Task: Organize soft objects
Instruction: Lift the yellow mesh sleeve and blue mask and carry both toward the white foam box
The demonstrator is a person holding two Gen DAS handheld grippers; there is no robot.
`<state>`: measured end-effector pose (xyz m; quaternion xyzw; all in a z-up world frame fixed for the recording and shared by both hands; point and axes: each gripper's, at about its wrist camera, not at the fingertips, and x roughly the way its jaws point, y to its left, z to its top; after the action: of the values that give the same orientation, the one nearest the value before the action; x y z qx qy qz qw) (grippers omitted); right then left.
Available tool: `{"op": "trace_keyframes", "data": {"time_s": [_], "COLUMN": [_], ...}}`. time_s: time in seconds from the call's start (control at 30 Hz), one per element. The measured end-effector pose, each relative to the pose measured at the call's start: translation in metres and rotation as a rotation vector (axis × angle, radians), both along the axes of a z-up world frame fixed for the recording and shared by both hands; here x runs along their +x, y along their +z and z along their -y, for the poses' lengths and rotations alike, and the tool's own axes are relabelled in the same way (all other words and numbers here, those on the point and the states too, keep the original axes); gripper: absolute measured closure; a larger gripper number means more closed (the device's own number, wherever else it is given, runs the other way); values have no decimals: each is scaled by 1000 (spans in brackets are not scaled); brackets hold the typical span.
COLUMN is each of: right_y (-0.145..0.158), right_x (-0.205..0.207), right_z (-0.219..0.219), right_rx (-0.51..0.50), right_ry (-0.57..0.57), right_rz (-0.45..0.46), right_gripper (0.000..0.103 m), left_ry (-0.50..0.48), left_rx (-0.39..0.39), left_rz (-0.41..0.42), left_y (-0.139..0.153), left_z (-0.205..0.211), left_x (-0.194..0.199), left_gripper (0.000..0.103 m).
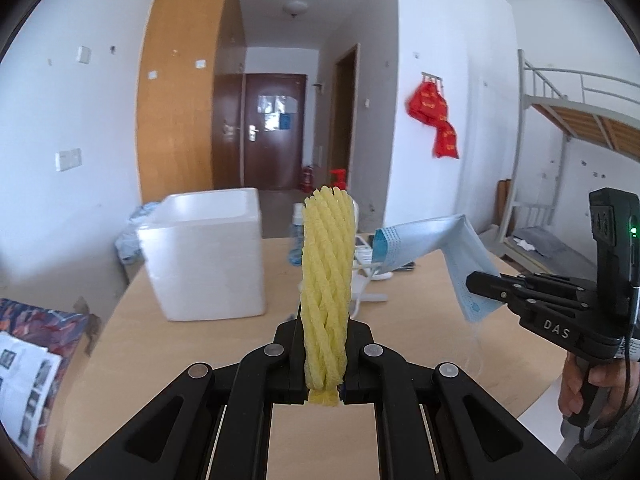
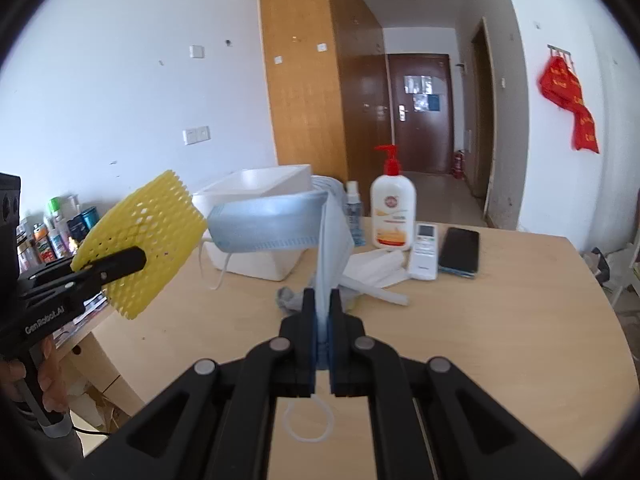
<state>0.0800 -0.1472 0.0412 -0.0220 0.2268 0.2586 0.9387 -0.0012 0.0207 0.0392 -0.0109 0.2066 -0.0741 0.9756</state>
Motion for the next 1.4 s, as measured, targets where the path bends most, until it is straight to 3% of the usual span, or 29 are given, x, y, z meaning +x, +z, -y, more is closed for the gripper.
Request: {"op": "trace_keyframes", "data": {"time_s": [0.4,0.8,1.4], "right_y": [1,2,35], "right_x": [-8,-4,33], "right_z": [-37,-55,-85], "right_rx": [-4,-11,-30], "right_ry": [100,138,144], "right_rz": [7,-1,33], "right_gripper": [97,97,97], "left_ry": [106,151,175], "left_rx": [3,-2,-4], "left_rz": [14,9,10], "left_y": [2,0,19], "left_z": [-30,-44,-69], "left_x": [-27,-32,20], "left_gripper": [94,94,94]}}
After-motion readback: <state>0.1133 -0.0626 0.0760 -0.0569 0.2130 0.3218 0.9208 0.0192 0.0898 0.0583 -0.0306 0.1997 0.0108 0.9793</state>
